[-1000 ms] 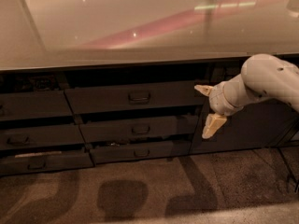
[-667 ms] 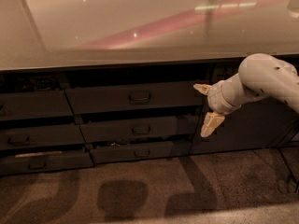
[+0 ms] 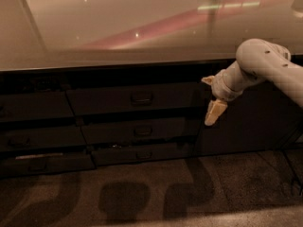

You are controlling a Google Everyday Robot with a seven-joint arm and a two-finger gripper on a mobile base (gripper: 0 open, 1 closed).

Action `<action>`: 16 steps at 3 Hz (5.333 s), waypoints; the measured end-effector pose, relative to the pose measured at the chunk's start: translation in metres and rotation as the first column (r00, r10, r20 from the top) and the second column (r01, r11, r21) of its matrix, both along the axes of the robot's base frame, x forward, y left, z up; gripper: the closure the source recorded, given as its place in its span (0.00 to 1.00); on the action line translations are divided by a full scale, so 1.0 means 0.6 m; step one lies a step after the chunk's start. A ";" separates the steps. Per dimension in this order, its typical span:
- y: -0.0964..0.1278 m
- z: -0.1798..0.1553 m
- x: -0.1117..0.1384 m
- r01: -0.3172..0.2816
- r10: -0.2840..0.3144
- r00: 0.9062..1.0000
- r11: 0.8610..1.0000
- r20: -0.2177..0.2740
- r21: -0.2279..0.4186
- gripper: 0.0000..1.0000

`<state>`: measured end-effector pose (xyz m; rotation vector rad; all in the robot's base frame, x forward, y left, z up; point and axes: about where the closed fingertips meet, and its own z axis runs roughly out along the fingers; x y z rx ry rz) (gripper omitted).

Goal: Open top drawer

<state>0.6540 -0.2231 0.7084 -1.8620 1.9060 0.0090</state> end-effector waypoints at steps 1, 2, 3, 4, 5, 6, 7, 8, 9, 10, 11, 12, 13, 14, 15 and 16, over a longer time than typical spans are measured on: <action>-0.002 0.011 0.056 0.043 -0.044 0.999 0.998 -0.026 -0.038 0.00; 0.000 0.012 0.059 0.043 -0.044 0.999 0.998 -0.026 -0.039 0.00; 0.014 0.002 0.064 0.035 -0.037 0.999 0.997 -0.034 -0.069 0.00; 0.060 -0.016 0.072 -0.001 -0.005 0.999 0.990 -0.047 -0.139 0.00; 0.089 -0.030 0.076 -0.028 0.018 0.998 0.982 -0.058 -0.187 0.00; 0.119 -0.037 0.077 -0.057 0.043 0.997 0.973 -0.063 -0.225 0.00; 0.110 -0.067 0.069 -0.090 0.072 0.991 0.983 -0.112 -0.159 0.00; 0.080 -0.103 0.048 -0.161 0.171 0.969 0.984 -0.178 0.071 0.00; 0.091 -0.083 0.054 -0.222 0.244 0.957 0.963 -0.154 0.151 0.00; 0.091 -0.083 0.054 -0.222 0.244 0.957 0.963 -0.154 0.151 0.00; 0.108 -0.053 0.050 -0.210 0.223 0.967 0.971 -0.125 0.110 0.00; 0.126 -0.019 0.044 -0.196 0.202 0.975 0.978 -0.092 0.066 0.00; 0.126 -0.019 0.044 -0.196 0.201 0.975 0.978 -0.092 0.066 0.00; 0.126 -0.025 0.047 -0.182 0.186 0.978 0.982 -0.098 0.049 0.00; 0.108 -0.031 0.082 -0.111 0.106 0.985 0.993 -0.139 -0.030 0.00; 0.108 -0.031 0.082 -0.111 0.106 0.985 0.993 -0.139 -0.030 0.00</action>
Offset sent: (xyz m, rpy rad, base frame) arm 0.0519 0.0049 0.0186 -0.0609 0.0261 -0.0541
